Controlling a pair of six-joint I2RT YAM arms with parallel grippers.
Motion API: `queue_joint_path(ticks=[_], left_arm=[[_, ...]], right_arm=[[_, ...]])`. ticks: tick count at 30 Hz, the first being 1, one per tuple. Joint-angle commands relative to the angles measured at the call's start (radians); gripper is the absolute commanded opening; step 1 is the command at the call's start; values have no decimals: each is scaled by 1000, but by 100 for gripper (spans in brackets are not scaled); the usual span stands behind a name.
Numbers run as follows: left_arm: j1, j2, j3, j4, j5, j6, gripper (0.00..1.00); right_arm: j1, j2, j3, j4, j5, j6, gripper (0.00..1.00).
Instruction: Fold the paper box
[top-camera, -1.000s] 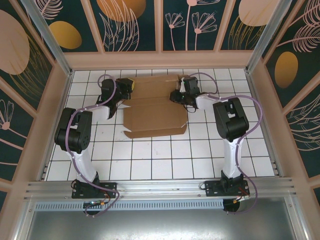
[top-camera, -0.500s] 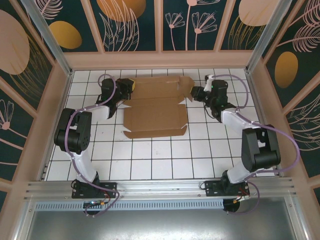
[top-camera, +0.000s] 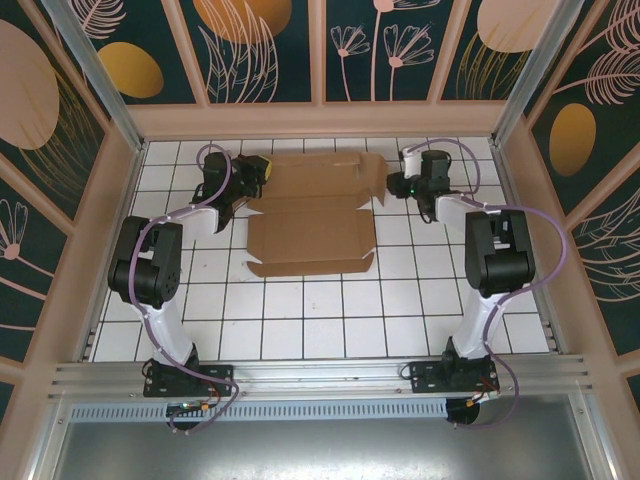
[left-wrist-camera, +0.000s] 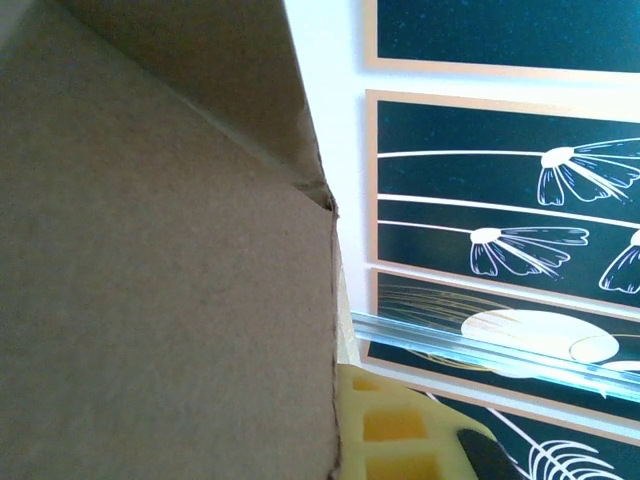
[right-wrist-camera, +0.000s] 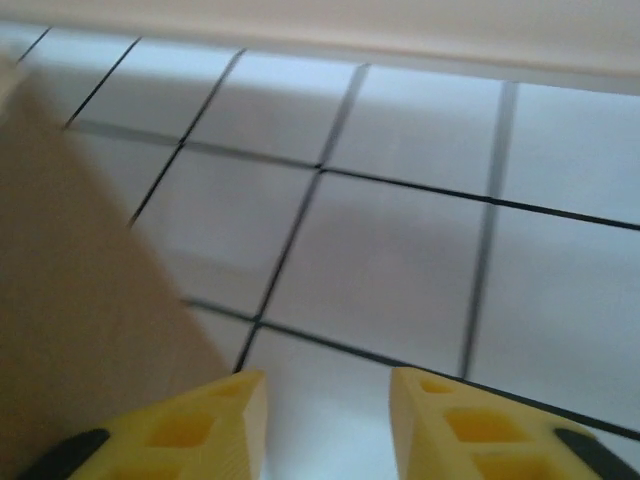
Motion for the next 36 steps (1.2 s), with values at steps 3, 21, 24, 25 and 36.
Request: queue_joint_path(ticks=[3, 21, 24, 25, 36], left_arm=[[-4, -1, 28, -40, 28, 11, 2], [-5, -8, 29, -37, 47, 30, 2], [-4, -10, 30, -41, 48, 34, 2], [-4, -10, 29, -42, 47, 36, 2], [-4, -1, 52, -52, 67, 37, 2]], right_arm=[[35, 2, 36, 14, -214, -135, 43], [119, 31, 112, 1, -202, -125, 50], [119, 33, 129, -14, -237, -128, 52], [118, 32, 133, -15, -245, -127, 54], [146, 149, 305, -113, -149, -83, 59]])
